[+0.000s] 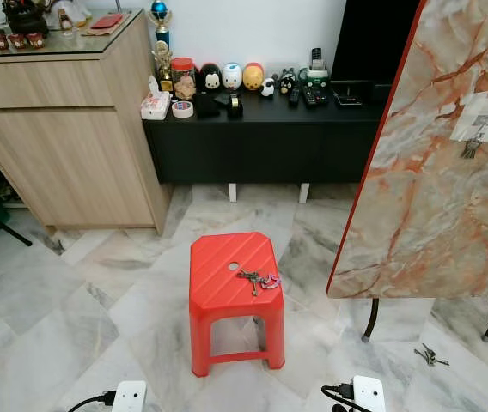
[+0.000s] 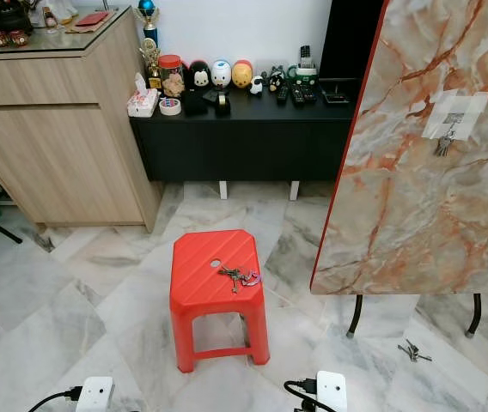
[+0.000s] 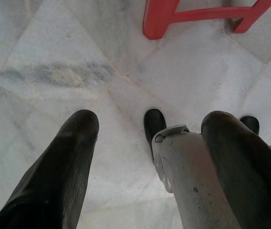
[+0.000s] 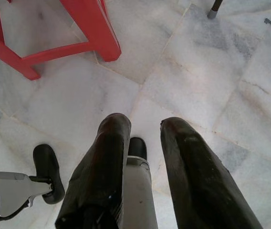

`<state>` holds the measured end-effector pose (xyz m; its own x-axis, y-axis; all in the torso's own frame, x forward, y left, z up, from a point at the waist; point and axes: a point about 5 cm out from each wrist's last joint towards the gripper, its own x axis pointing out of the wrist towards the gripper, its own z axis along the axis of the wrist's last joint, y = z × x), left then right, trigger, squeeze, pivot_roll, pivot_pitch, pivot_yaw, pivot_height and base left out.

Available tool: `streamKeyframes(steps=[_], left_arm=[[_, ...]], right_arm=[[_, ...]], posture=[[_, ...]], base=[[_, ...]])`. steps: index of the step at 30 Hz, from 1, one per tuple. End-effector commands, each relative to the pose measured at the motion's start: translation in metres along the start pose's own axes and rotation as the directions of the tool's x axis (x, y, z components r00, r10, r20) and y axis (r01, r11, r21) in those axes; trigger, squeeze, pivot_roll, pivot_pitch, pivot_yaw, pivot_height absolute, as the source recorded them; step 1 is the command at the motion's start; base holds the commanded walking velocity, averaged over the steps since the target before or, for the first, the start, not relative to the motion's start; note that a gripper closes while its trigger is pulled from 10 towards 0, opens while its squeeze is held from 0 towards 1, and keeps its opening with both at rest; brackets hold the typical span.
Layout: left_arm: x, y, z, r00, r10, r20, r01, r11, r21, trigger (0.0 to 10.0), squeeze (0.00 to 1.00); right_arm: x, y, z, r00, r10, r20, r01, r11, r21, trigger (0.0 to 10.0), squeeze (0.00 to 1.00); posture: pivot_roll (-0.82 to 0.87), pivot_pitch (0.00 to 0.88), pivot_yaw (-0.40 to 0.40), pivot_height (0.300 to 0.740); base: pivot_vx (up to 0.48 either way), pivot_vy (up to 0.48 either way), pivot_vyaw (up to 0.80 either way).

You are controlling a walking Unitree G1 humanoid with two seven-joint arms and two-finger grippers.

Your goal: Hang keys on a hook

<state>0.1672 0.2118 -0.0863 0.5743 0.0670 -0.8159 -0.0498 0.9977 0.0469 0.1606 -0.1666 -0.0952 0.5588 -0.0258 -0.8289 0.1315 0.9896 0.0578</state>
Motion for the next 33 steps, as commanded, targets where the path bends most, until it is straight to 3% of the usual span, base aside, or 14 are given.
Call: streamKeyframes(steps=[1,9,11,13,23,33], left_arm=[[-0.001,0.003,-0.006,1.0,0.009,-0.024,-0.009,1.0,-0.009,10.0,0.0],[-0.001,0.003,-0.006,1.0,0.009,-0.024,-0.009,1.0,-0.009,10.0,0.0],[-0.008,0.02,-0.026,0.996,0.035,-0.083,-0.036,0.999,-0.01,10.0,0.0],[-0.012,0.026,-0.034,0.993,0.045,-0.109,-0.046,0.999,-0.012,10.0,0.0],[-0.008,0.013,-0.029,0.995,0.032,-0.099,-0.034,0.999,-0.016,10.0,0.0],[-0.008,0.021,-0.027,0.995,0.039,-0.096,-0.041,0.999,-0.02,10.0,0.0]], right_arm=[[0.001,0.0,0.003,1.0,0.001,0.008,-0.001,1.0,-0.001,10.0,0.0],[0.001,0.0,0.003,1.0,0.001,0.008,-0.001,1.0,-0.001,10.0,0.0],[-0.002,0.002,-0.012,0.999,0.015,-0.034,-0.014,1.0,0.016,10.0,0.0],[-0.004,0.003,-0.018,0.999,0.023,-0.049,-0.022,0.999,0.023,10.0,0.0],[-0.004,0.002,-0.018,0.999,0.023,-0.046,-0.022,0.999,0.025,10.0,0.0],[-0.004,0.001,-0.018,0.999,0.02,-0.047,-0.019,1.0,0.024,10.0,0.0]], posture=[[-0.01,0.0,-0.03,0.74],[-0.01,0.0,-0.03,0.74],[-0.01,0.0,-0.023,0.74],[-0.01,0.0,-0.023,0.74],[-0.01,0.0,-0.026,0.74],[-0.01,0.0,-0.028,0.74]], base=[[0.0,0.0,0.0],[0.0,0.0,0.0],[0.0,0.0,0.0],[0.0,0.0,0.0],[0.0,0.0,0.0],[0.0,0.0,0.0]])
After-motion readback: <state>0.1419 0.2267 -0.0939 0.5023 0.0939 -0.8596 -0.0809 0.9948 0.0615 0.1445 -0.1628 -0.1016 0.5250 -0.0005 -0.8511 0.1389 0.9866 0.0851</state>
